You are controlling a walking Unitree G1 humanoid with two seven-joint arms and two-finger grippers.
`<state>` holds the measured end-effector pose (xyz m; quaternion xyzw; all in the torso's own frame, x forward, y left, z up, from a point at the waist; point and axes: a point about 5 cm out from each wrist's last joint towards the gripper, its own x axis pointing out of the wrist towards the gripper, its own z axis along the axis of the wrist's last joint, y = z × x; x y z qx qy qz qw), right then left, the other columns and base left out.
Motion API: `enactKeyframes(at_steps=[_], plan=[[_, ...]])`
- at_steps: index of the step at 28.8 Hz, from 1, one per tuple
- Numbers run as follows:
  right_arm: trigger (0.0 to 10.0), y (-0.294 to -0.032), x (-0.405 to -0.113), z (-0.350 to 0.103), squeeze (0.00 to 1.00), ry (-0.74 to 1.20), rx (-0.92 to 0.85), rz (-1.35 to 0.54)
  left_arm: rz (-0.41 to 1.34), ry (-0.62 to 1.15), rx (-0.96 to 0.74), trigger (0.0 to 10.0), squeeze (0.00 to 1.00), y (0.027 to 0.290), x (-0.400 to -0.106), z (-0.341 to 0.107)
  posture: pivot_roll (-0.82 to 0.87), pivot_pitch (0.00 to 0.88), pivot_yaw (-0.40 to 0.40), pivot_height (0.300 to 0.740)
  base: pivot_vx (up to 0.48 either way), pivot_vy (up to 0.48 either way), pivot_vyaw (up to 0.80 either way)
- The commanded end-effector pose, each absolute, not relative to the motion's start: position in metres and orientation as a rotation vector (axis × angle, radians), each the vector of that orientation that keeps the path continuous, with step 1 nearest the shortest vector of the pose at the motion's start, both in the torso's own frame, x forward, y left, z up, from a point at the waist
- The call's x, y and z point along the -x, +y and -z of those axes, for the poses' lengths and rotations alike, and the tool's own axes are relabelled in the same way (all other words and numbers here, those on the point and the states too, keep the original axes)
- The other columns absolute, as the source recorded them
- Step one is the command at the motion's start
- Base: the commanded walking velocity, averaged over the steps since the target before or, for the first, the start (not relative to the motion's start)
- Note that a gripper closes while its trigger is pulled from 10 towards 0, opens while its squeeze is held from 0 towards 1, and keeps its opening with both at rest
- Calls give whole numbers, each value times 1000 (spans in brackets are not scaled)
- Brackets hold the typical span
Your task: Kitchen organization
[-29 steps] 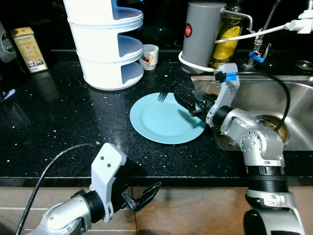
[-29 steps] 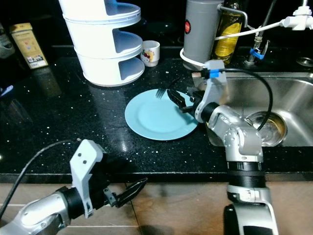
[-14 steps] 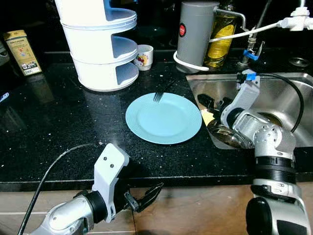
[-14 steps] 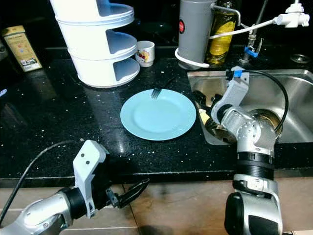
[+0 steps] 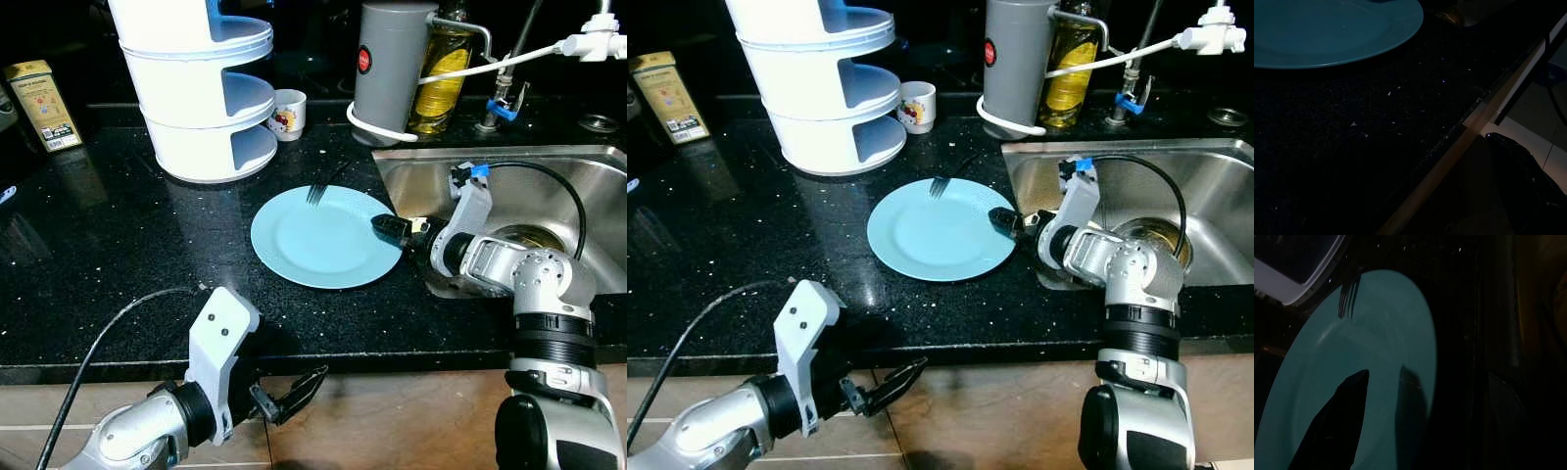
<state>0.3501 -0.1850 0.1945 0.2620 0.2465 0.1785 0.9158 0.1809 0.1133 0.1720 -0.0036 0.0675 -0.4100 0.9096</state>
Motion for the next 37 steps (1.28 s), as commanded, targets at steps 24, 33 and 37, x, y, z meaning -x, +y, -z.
enactKeyframes(at_steps=[24,33,37], plan=[[0,-173,-334,-198,0,565,-535,-552,833,193,-10,10000,0,116,-181,-162,78,0,-32,740,0,0,0],[0,-176,-335,-208,0,482,-501,-585,831,193,-11,10000,0,116,-181,-161,74,0,-31,740,0,0,0],[0,-170,-333,-219,0,404,-477,-662,831,195,-15,10000,0,116,-182,-161,72,0,-30,740,0,0,0]])
